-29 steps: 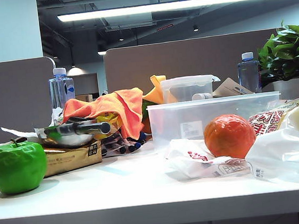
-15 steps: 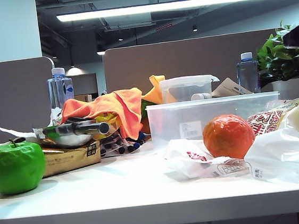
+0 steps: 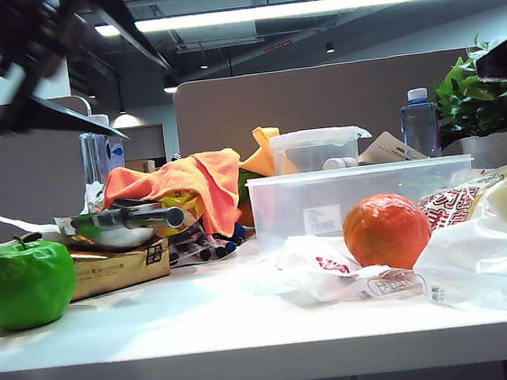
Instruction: Pick up the metal ice scoop from the table and place it inside the transparent plastic box.
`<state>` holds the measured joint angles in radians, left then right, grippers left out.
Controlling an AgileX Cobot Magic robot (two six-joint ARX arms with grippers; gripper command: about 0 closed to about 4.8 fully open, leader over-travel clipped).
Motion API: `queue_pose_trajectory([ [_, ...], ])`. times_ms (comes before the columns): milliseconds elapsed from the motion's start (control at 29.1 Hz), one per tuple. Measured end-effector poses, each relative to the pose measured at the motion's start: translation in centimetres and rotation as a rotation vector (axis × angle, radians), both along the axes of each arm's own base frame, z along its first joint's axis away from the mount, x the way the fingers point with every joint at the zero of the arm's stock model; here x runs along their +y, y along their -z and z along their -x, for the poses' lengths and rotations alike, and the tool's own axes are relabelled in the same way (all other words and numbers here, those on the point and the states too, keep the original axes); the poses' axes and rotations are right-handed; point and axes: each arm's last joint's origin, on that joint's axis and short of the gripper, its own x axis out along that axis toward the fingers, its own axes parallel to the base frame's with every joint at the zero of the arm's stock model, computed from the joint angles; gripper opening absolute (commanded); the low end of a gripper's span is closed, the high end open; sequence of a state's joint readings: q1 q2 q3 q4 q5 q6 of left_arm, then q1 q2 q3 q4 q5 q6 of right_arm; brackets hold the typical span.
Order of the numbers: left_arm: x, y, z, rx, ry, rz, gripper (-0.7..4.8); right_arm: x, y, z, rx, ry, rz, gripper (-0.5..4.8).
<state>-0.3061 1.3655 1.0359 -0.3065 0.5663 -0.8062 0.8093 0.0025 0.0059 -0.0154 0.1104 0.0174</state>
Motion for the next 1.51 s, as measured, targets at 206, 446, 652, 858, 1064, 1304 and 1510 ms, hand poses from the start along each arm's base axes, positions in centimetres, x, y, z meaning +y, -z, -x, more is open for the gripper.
queue_pose_trajectory([
  [206, -1.7, 3.8, -1.7, 0.23, 0.084, -0.002, 4.36, 0.0, 0.0, 0.0, 0.0, 0.001, 0.0, -0.01],
  [446, -1.3, 4.4, -1.5, 0.219, 0.022, -0.138, 4.35, 0.0, 0.0, 0.0, 0.0, 0.003, 0.0, -0.01],
  [652, -1.5, 4.9, -2.6, 0.17, -0.052, -0.169, 4.28, 0.0, 0.0, 0.0, 0.0, 0.003, 0.0, -0.01],
  [858, -1.9, 6.9, -3.4, 0.249, -0.024, -0.141, 4.25, 0.0, 0.0, 0.0, 0.0, 0.003, 0.0, -0.01],
  [1064, -1.9, 7.1, -3.6, 0.242, -0.04, -0.154, 4.25, 0.0, 0.0, 0.0, 0.0, 0.003, 0.0, -0.01],
  [1304, -1.9, 7.3, -4.0, 0.216, -0.071, -0.174, 4.25, 0.0, 0.0, 0.0, -0.001, 0.002, -0.001, -0.01],
  [1510, -2.2, 7.6, -4.3, 0.219, -0.085, -0.157, 3.14, 0.0, 0.0, 0.0, 0.0, 0.002, 0.0, -0.01],
])
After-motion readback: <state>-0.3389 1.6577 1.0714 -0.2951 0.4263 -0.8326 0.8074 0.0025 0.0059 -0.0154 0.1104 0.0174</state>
